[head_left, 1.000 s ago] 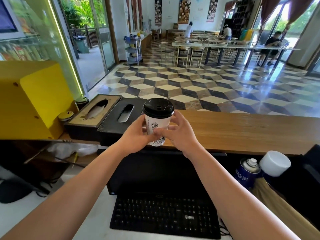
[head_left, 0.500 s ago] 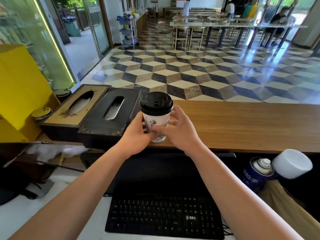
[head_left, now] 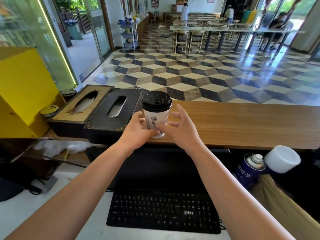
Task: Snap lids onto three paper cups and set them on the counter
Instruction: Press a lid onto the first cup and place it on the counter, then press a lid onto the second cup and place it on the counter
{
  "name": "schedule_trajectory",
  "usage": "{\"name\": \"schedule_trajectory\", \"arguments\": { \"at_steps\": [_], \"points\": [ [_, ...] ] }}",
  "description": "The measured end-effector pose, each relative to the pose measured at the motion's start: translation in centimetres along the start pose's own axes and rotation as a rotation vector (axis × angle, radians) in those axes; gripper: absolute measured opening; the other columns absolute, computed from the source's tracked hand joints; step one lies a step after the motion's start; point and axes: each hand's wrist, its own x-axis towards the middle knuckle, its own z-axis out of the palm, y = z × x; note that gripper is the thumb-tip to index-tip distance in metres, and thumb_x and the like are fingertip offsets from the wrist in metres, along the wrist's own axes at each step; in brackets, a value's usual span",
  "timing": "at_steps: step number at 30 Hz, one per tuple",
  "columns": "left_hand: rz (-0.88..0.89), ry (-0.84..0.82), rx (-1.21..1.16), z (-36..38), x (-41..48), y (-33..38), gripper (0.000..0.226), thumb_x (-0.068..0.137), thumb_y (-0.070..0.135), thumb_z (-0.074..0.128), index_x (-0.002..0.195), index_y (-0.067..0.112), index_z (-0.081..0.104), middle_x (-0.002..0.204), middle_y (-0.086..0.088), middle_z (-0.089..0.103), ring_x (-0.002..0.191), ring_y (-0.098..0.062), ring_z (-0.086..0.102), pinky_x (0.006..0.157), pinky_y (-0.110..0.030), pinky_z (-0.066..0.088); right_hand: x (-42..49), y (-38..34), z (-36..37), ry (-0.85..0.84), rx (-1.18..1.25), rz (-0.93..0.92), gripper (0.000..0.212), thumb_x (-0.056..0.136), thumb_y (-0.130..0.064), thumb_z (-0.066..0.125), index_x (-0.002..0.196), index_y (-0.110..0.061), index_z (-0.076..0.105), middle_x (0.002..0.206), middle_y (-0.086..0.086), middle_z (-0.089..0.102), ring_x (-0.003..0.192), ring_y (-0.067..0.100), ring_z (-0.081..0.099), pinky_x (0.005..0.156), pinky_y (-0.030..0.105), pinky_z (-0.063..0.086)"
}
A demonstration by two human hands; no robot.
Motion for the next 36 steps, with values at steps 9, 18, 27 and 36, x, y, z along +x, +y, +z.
{"name": "schedule_trajectory", "arguments": {
  "at_steps": [9, 18, 27, 36],
  "points": [
    [0.023, 0.035, 0.129, -1.3, -6.4, 3.9, 0.064, 0.080, 0.025, 0.080, 0.133, 0.016, 0.045, 0.115, 0.002, 0.060, 0.099, -0.009, 0.059, 0.080, -0.028, 0.048, -8.3, -3.5, -2.2, 0.185, -0.221, -0.164, 0.049, 0.091, -0.034, 0.077, 0.136, -0.022, 0.063, 0.111, -0.015, 0.067, 0.089, -0.005, 0.064, 0.069, 0.011, 0.046],
    [0.232, -0.112, 0.506, -1.9, -17.6, 2.3, 0.042, 0.080, 0.030, 0.080, 0.111, 0.036, 0.053, 0.097, 0.022, 0.055, 0.089, 0.004, 0.055, 0.068, -0.015, 0.040, -20.5, -4.6, -2.3, -0.095, -0.589, -0.279, 0.036, 0.091, -0.029, 0.073, 0.126, -0.019, 0.071, 0.106, -0.005, 0.074, 0.088, 0.010, 0.069, 0.082, 0.023, 0.054],
    [0.090, -0.314, 0.740, 2.0, -26.7, -9.8, 0.041, 0.079, 0.026, 0.075, 0.118, 0.025, 0.060, 0.113, 0.003, 0.063, 0.102, -0.019, 0.062, 0.081, -0.033, 0.052, -31.1, 4.4, -0.4, -0.375, -0.793, 0.052, 0.031, 0.092, -0.034, 0.070, 0.122, -0.023, 0.069, 0.103, -0.005, 0.073, 0.091, 0.016, 0.066, 0.085, 0.039, 0.059],
    [-0.346, -0.488, 0.936, 3.4, -33.0, -22.9, 0.088, 0.083, 0.045, 0.076, 0.153, 0.021, 0.028, 0.156, -0.015, 0.032, 0.136, -0.038, 0.040, 0.107, -0.046, 0.044, -37.1, 14.7, 2.2, -0.470, -0.719, 0.422, 0.056, 0.095, -0.036, 0.069, 0.144, -0.014, 0.055, 0.134, 0.008, 0.064, 0.121, 0.026, 0.061, 0.095, 0.037, 0.053]
  ]
}}
